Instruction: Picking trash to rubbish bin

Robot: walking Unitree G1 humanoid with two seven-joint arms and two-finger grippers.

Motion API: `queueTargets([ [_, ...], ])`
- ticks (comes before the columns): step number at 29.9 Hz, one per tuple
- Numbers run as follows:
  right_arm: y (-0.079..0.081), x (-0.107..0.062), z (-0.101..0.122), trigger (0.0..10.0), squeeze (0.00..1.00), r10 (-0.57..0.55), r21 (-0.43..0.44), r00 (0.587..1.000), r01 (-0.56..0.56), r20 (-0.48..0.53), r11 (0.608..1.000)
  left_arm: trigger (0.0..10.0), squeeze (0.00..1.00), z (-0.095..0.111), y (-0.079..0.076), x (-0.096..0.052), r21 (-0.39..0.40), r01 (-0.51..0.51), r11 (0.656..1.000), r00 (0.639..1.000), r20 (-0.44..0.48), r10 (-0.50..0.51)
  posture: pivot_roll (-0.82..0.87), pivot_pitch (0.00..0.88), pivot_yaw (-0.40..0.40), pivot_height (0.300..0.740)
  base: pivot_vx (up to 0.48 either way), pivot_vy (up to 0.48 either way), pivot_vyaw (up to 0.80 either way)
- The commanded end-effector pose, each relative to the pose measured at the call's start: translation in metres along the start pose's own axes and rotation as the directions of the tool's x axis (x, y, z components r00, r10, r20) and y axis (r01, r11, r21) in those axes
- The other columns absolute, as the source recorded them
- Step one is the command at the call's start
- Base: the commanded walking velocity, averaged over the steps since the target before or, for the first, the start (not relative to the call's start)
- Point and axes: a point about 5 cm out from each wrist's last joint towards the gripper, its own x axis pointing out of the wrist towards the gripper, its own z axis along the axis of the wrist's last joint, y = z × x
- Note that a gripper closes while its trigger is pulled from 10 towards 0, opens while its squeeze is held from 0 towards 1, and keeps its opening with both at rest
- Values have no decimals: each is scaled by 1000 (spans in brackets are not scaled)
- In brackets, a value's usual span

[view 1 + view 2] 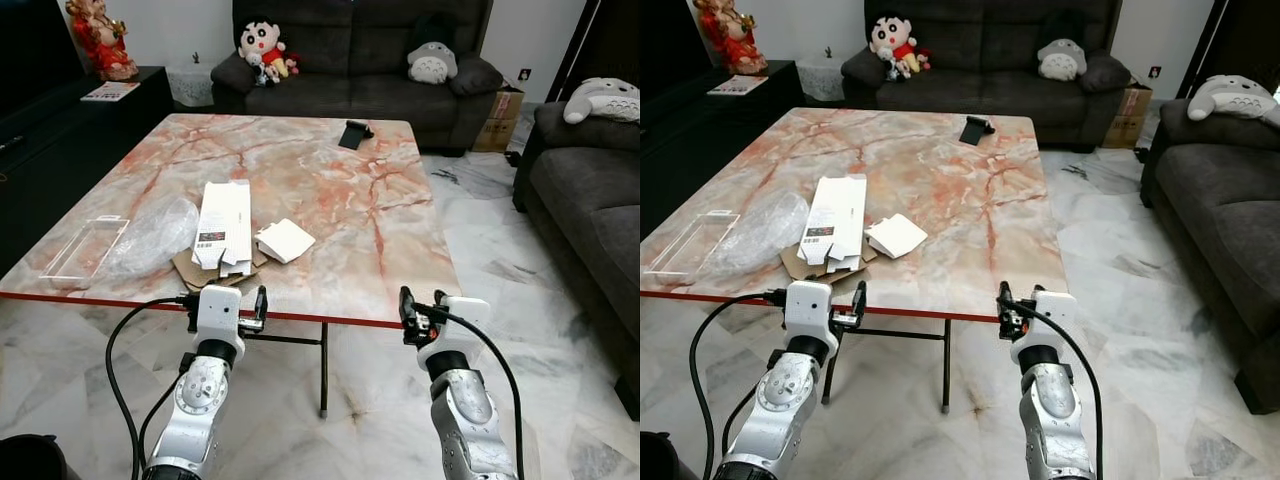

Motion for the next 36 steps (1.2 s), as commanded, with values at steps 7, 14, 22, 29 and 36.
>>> queueTargets([
  [7,2,4,2,10000,0,8,-9,1000,-8,-9,1000,10000,0,-2,3,2,-6,-13,1000,1000,-27,13,139,0,-7,740,0,37,569],
  [14,0,3,0,10000,0,-3,-5,1000,3,-21,1000,10000,0,-2,3,3,-3,-7,1000,1000,-26,7,140,0,-6,740,0,0,0],
  [22,0,3,-1,10000,0,-6,7,1000,6,-22,1000,10000,0,-3,4,2,0,-5,1000,999,-35,5,141,0,-7,740,0,156,0],
  [29,-2,2,-1,10000,0,-10,8,1000,10,-26,1000,10000,0,-4,5,1,2,-6,1000,999,-43,6,141,0,-12,740,0,403,0],
  [36,-3,2,-1,10000,0,-10,10,1000,10,-27,1000,10000,0,-5,5,0,4,-8,1000,999,-45,8,141,0,-13,740,0,480,0],
])
